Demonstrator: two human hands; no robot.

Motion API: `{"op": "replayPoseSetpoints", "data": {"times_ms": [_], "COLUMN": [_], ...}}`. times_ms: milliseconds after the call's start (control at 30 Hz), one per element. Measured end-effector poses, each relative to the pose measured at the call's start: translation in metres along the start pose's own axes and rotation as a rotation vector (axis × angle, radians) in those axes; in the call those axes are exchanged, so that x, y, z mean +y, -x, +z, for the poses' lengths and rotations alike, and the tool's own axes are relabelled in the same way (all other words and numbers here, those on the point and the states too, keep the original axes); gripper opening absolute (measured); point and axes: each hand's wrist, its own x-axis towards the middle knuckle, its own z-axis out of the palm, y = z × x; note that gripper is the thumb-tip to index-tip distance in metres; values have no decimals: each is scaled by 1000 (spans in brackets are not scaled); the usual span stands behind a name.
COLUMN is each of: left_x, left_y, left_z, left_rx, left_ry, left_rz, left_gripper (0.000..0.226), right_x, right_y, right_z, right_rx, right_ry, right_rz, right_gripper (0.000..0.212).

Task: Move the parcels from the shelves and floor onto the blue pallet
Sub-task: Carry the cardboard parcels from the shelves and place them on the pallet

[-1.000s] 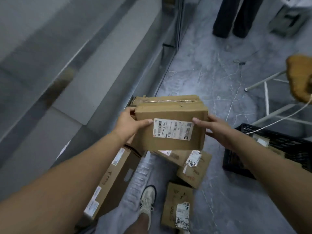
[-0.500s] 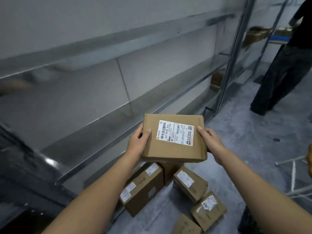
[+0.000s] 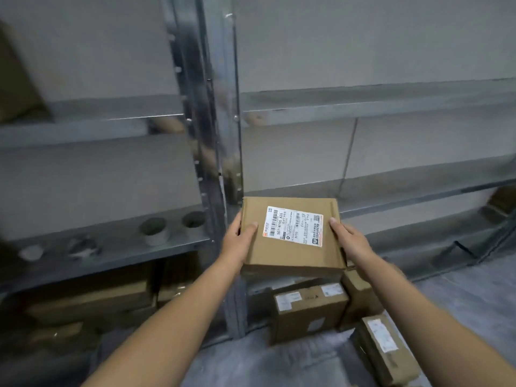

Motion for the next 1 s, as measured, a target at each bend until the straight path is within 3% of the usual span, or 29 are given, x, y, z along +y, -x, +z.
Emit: {"op": "replayPoseSetpoints", "data": {"times_ms": [200,467,867,1000], "left_x": [-26,-50,-97,-111], "left_y": [54,137,274,314], "left_z": [-153,-341,-549,-607], "left_rx": [151,460,1030,1211], "left_ry": [28,143,194,219], "left_rz": [-63,-48,-102,-126], "left_gripper": [52,49,51,50], "right_x": [-21,-86,-142,-149], "right_y": [68,152,281,325], "right_z": [137,309,568,660], "right_rx": [-195,-471,-1010,-1196], "right_ry": [32,101,277,292], "right_rz": [9,-179,-336,-344], "right_gripper": [59,56,60,53]}}
